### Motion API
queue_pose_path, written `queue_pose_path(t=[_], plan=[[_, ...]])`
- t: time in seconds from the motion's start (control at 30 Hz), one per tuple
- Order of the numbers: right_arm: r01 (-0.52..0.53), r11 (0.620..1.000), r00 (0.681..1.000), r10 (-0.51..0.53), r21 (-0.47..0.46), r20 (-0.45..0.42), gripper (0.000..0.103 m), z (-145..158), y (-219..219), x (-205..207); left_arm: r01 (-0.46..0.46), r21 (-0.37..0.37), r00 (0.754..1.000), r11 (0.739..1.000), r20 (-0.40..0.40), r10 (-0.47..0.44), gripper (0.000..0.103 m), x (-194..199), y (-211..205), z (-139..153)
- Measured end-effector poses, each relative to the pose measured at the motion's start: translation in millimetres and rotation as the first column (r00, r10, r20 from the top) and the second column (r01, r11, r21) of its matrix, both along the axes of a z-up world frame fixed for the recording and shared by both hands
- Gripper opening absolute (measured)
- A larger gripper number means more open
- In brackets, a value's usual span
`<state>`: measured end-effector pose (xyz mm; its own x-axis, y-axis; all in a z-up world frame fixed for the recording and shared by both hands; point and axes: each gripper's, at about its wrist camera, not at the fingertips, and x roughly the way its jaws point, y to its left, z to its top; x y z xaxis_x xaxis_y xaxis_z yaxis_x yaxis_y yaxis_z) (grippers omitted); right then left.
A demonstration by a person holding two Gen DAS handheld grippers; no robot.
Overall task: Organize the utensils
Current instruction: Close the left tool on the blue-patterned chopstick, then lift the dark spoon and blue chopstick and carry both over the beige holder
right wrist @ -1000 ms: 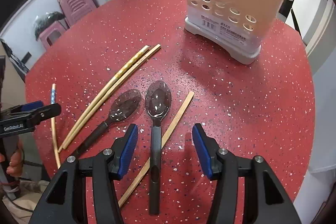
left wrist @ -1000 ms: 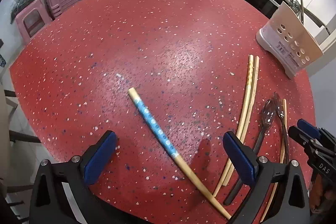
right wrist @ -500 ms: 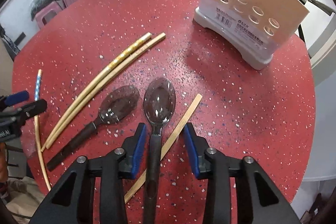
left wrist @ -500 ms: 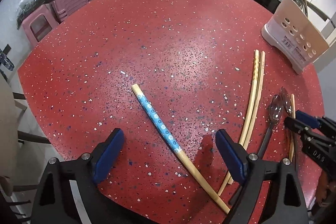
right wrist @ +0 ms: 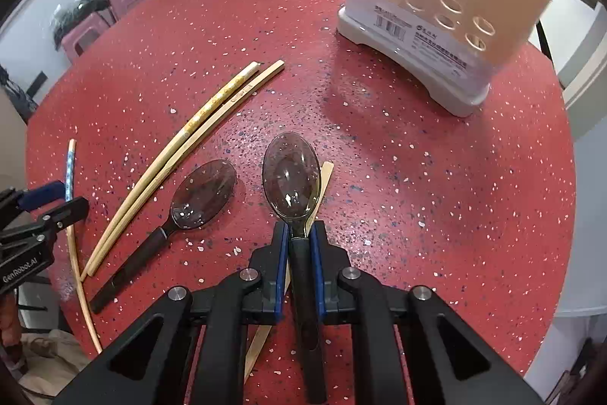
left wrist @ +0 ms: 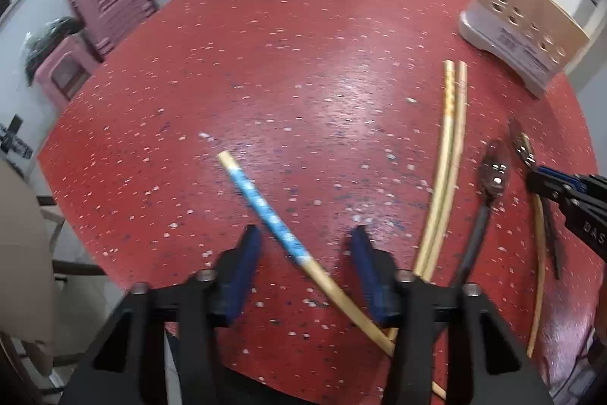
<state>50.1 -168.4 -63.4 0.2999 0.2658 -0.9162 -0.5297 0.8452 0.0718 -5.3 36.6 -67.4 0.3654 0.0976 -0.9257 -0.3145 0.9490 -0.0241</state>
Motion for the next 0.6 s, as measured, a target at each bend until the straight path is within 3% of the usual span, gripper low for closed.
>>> queue_pose_path(t=[0.03,0.17,0.2,0.6], plan=[[0.004,1.000,1.000,-0.004,0.012,-0.003,0.013,0,-3,1,0.016,0.000,1.000,1.000,0.003,-0.016,0.048,1,-3,1],[0.023,0.998,1.000,-0.021,0.064,-0.019,0.013,1,-17,1,0.067,-0.036,0.997,0.997,0.029,-0.066,0.040,4,-9,3],[0.029,0.996,0.999,-0.027,0.082,-0.026,0.013,1,-22,2,0.077,-0.053,0.996,0.996,0.042,-0.075,0.034,2,-4,4],[0.099,0.963,0.994,-0.085,0.251,-0.066,0.013,17,-66,-2,0.136,-0.132,0.982,0.982,0.147,-0.116,0.033,-1,8,14]])
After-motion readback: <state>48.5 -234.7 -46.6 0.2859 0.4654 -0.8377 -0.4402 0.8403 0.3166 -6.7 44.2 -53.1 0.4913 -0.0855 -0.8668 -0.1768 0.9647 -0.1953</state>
